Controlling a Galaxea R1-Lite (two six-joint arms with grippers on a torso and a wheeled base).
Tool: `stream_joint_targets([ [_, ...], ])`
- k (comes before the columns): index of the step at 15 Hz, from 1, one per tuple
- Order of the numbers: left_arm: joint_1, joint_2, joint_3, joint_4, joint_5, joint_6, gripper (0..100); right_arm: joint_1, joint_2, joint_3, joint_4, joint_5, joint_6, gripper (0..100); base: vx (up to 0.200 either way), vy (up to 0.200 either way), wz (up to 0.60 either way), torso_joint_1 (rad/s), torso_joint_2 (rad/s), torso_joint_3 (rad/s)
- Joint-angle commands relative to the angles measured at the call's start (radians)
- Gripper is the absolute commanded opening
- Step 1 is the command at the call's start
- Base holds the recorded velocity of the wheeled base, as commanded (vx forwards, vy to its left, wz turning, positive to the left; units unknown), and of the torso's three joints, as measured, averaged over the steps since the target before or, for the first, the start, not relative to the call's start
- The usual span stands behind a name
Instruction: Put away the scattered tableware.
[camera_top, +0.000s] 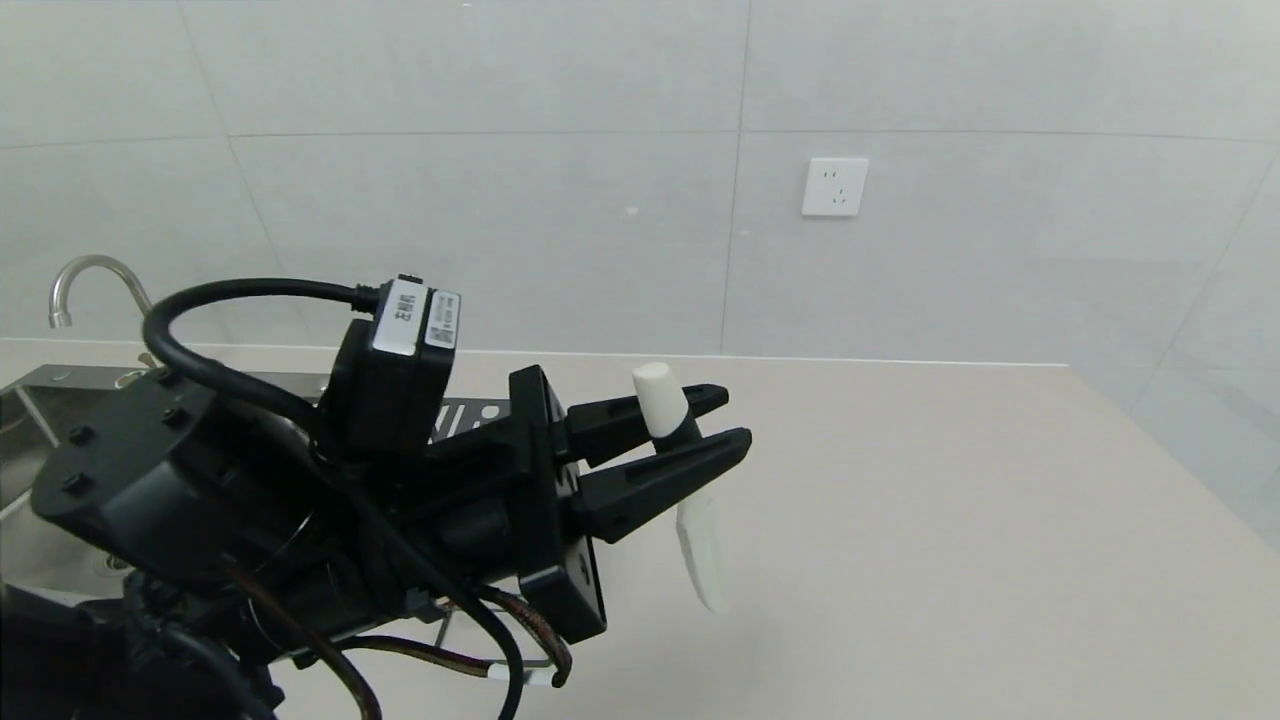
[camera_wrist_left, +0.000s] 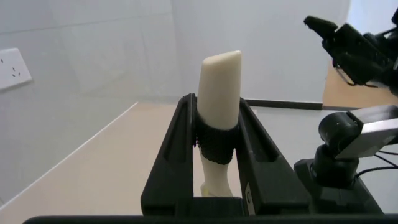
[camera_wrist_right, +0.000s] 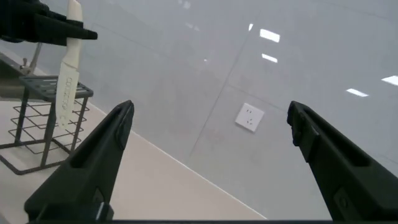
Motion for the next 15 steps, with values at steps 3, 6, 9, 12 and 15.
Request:
stream_joint_targets([
  [3, 0.066, -0.054, 0.011, -0.001, 0.000, 0.001, 0, -0.062, -0.142, 0.001, 0.549, -0.202, 0.094, 100, 0.000, 0.000, 0.00, 0.000, 0.00, 0.000],
  [6, 0.141, -0.130, 0.077, 0.003, 0.000, 0.001, 0, -0.064, -0.142, -0.008, 0.589, -0.261, 0.183, 100, 0.000, 0.000, 0.00, 0.000, 0.00, 0.000],
  [9, 0.230, -0.197, 0.115, 0.022, 0.000, 0.001, 0, -0.064, -0.142, 0.000, 0.607, -0.400, 0.196, 100, 0.000, 0.000, 0.00, 0.000, 0.00, 0.000],
  [12, 0.305, -0.286, 0.114, 0.145, 0.004, 0.001, 0, -0.064, -0.142, 0.000, 0.610, -0.435, 0.240, 100, 0.000, 0.000, 0.00, 0.000, 0.00, 0.000],
  [15, 0.350, -0.303, 0.083, 0.239, 0.052, 0.037, 0, -0.064, -0.142, 0.000, 0.610, -0.435, 0.240, 100, 0.000, 0.000, 0.00, 0.000, 0.00, 0.000],
])
